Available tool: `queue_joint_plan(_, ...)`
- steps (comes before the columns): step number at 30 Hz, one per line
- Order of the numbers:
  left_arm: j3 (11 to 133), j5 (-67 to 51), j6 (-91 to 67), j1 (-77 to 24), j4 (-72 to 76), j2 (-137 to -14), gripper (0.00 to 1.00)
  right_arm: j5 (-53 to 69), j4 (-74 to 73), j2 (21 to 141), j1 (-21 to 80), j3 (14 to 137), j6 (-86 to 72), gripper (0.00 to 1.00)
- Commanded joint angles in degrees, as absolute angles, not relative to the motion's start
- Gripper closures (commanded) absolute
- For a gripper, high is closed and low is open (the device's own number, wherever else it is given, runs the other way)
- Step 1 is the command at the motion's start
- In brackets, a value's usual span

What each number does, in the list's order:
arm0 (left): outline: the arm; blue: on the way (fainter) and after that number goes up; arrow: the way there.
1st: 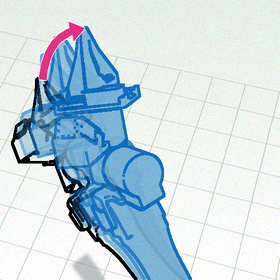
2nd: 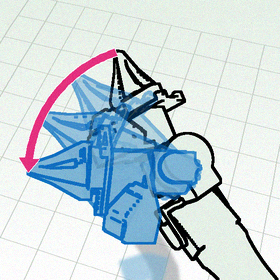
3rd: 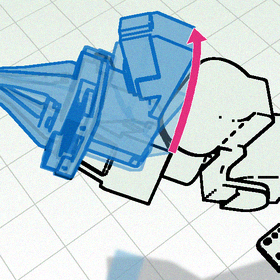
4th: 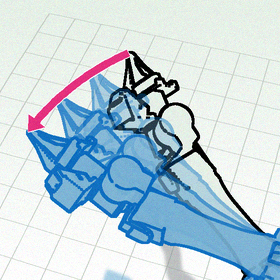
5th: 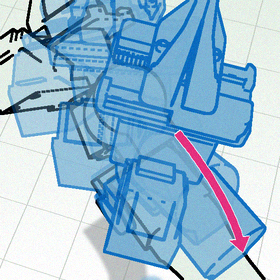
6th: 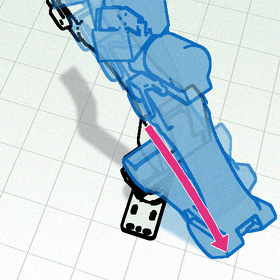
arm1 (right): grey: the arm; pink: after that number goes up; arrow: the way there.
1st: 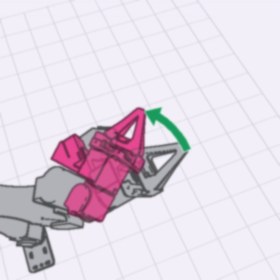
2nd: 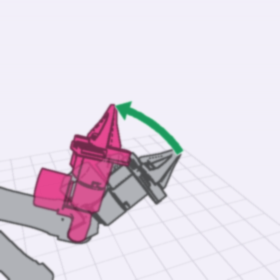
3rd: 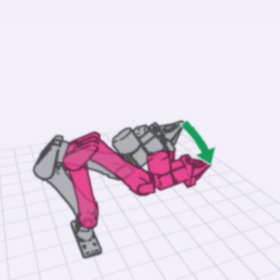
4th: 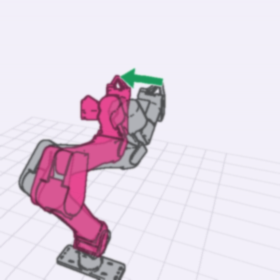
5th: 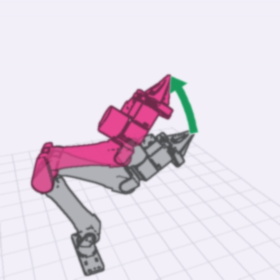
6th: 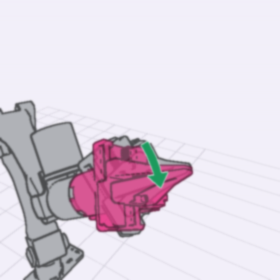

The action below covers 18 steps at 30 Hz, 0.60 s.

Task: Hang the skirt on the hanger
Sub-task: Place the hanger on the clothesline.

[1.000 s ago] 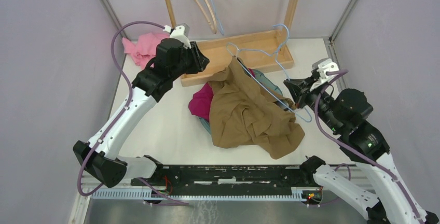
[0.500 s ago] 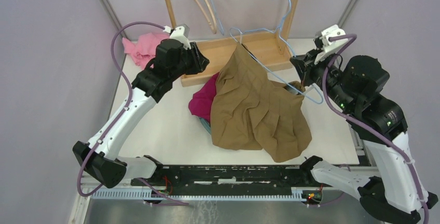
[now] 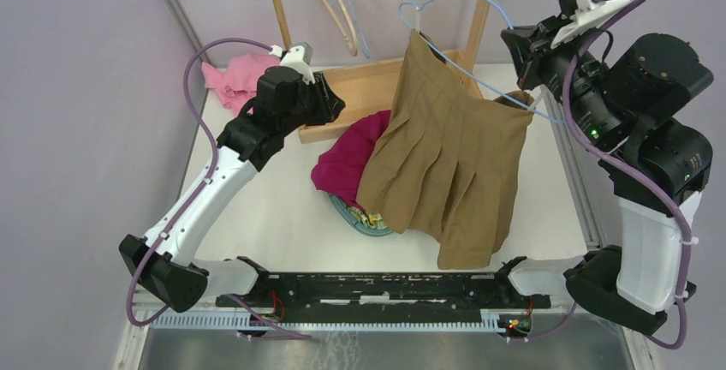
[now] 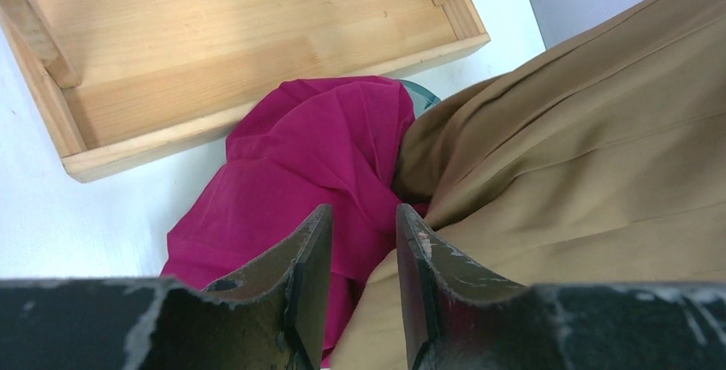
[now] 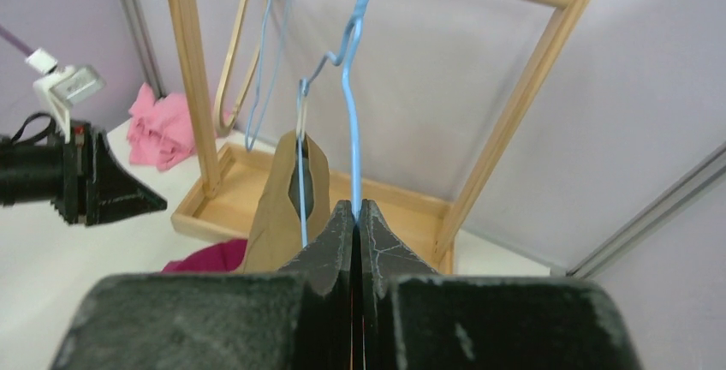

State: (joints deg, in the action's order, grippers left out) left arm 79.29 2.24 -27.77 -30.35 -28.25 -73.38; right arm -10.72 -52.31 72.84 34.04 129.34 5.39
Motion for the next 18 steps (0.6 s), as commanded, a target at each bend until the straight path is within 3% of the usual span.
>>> queue_joint_plan(1, 79.9, 0.9, -27.5, -30.2, -27.9, -71.1, 0.59, -16.1, -45.6, 74.3, 34.2, 137.8, 9.7, 0.99)
queue_joint_plan(18, 77.4, -2.1, -29.2, -30.3, -27.1, -69.9, 0.60, -22.8, -21.3, 77.2, 34.2, 132.5, 20.4, 0.99)
